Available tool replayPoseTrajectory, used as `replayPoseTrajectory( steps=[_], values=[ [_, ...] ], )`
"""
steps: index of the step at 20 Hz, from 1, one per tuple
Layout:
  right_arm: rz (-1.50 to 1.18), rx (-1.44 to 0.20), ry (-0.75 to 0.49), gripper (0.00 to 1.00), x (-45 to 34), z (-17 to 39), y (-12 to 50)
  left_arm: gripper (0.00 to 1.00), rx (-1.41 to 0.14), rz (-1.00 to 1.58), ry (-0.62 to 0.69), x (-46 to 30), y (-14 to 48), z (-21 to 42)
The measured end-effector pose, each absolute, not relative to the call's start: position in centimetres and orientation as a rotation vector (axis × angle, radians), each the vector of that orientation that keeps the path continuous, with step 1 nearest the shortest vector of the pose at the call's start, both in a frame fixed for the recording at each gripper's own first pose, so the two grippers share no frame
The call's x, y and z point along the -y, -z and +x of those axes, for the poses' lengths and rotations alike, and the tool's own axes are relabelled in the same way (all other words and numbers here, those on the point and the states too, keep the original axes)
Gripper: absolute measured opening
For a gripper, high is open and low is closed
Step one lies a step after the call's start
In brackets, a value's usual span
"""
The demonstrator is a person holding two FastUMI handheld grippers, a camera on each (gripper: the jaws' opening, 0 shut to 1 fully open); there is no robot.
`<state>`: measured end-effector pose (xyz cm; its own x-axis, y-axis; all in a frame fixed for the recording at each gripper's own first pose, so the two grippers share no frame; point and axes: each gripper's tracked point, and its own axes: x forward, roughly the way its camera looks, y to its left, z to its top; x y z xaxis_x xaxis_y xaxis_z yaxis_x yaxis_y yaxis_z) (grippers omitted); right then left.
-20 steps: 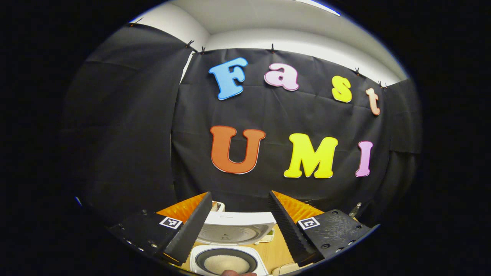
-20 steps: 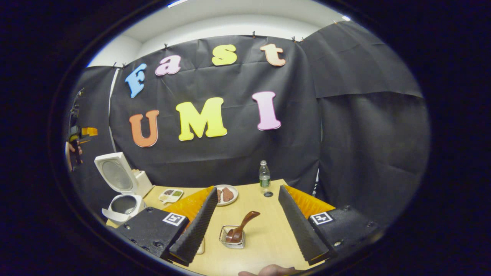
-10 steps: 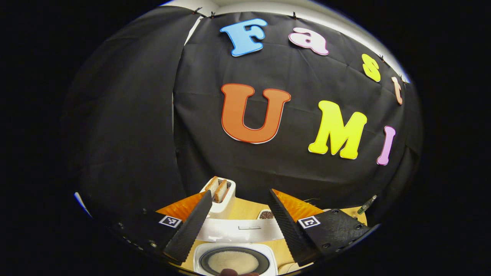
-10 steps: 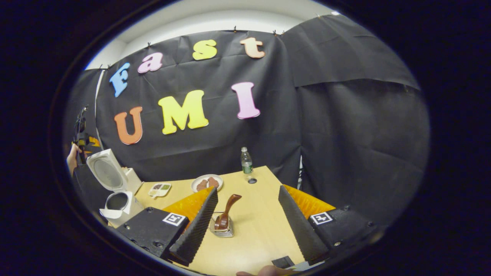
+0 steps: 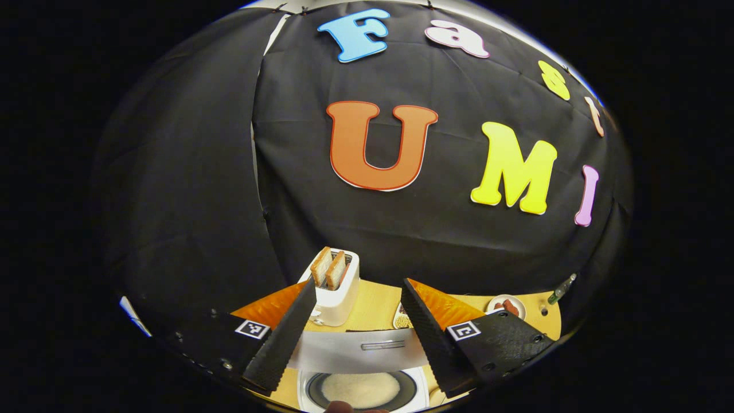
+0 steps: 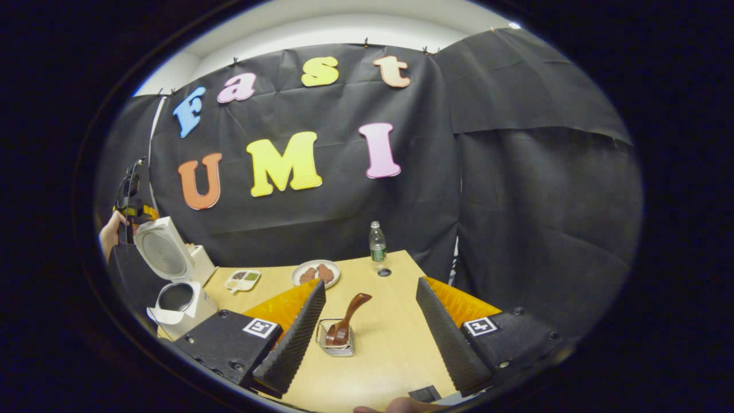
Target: Close the left gripper, press the button to open the rice cooker; take a wooden spoon from the chopstick holder with the right hand, scoop a spoonful of rice and pour it into the rice cooker, then put the wooden spoon back into the chopstick holder.
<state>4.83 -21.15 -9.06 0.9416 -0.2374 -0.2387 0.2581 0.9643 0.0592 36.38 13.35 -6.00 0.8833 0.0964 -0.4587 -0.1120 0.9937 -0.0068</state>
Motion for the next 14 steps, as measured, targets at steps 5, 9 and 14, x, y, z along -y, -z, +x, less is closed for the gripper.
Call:
replayPoseTrajectory(
  steps=[5,9,14],
  values=[
    [0.102,-0.250,0.197,1.00,18.7,5.0,9.9,0.97,-0.538,-0.043,-0.077,-11.8,7.6,32.2],
    [0.097,-0.250,0.169,1.00,17.4,4.6,10.0,0.95,-0.628,-0.083,-0.018,-9.3,11.5,26.8],
    [0.093,-0.258,0.129,1.00,15.9,4.3,10.4,0.95,-0.709,-0.130,0.003,-7.5,16.0,20.7]
  ],
)
